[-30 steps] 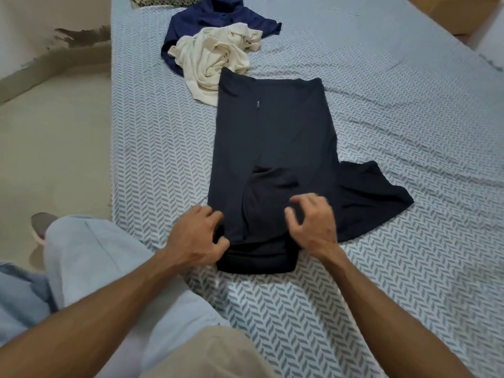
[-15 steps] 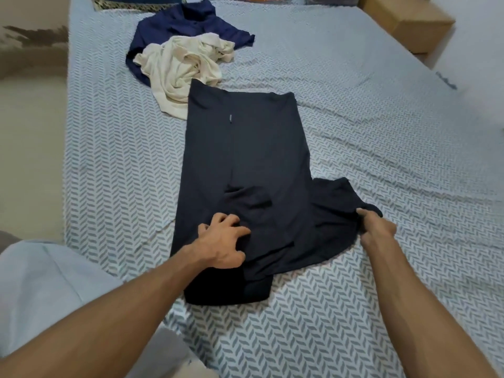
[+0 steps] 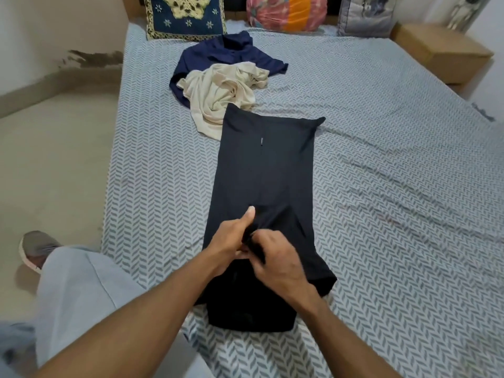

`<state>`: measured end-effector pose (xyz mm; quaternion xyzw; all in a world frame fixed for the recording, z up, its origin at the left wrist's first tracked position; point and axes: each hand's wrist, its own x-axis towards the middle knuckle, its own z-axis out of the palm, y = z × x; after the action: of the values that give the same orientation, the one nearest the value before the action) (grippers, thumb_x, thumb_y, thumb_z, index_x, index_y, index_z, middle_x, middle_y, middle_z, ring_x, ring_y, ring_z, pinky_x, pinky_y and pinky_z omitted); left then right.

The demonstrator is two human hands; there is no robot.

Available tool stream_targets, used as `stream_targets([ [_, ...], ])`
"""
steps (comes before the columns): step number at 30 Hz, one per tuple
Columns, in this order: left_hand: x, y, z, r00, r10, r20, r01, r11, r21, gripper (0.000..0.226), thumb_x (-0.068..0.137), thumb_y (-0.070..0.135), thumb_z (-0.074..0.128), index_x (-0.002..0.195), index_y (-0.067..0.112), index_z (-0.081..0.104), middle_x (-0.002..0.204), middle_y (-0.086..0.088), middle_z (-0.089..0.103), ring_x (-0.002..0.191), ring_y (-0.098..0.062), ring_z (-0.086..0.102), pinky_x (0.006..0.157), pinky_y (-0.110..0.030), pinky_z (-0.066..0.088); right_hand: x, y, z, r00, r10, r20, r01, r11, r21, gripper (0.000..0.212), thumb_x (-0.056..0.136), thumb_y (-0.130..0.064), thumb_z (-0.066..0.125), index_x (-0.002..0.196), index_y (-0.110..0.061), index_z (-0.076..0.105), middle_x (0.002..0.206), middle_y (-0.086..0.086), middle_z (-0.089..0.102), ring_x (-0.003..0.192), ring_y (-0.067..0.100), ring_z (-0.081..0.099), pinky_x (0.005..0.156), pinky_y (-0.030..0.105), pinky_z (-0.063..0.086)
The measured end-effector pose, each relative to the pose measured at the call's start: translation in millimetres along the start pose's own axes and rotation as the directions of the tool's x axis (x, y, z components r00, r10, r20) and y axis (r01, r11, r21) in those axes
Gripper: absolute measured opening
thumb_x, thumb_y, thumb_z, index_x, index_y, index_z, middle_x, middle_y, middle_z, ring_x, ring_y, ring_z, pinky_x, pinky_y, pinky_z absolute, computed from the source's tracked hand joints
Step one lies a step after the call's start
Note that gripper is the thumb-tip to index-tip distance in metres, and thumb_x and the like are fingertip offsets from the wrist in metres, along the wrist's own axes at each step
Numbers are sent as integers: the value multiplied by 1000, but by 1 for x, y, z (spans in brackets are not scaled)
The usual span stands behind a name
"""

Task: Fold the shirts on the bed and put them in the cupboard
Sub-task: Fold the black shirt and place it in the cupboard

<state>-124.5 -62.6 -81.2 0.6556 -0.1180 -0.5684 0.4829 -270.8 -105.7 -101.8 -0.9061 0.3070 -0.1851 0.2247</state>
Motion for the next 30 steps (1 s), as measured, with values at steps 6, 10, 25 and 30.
stream_targets([
  [6, 5, -23, -16, 965, 113, -236, -39, 954, 298, 20, 83, 26, 74, 82, 9, 63, 75, -10, 66, 64, -14, 60, 64, -36, 55, -20, 6, 10, 987, -80, 140, 99, 986, -132, 42, 77, -23, 64, 119, -20, 58, 126, -5, 61, 109, 18, 58, 88, 33, 54],
  [10, -5, -18, -13, 948, 294, -122, -235, 906, 352, 13, 83, 22, 72, 92, 29, 66, 79, 6, 74, 72, -11, 68, 80, -44, 59, -32, 14, 0, 993, -51, 102, 69, 981, -180, 50, 72, -19, 67, 120, -21, 57, 111, -6, 62, 94, 18, 58, 78, 34, 55],
  [25, -27, -34, -52, 983, 108, -150, -53, 941, 334, 54, 87, 4, 66, 127, 27, 37, 79, -12, 61, 56, -19, 65, 53, -35, 61, -26, 2, 2, 964, -21, 265, 81, 973, -215, 59, 73, -29, 54, 131, -22, 51, 110, -7, 56, 92, 16, 52, 77, 34, 52],
  [30, -20, -35, -60, 984, 150, -100, -107, 932, 347, 54, 88, -4, 66, 128, 21, 38, 74, -10, 50, 53, -19, 62, 52, -38, 60, -36, 14, -18, 964, 21, 266, 75, 937, -342, 82, 58, -35, 62, 138, -24, 50, 115, -6, 54, 98, 20, 52, 79, 35, 49],
])
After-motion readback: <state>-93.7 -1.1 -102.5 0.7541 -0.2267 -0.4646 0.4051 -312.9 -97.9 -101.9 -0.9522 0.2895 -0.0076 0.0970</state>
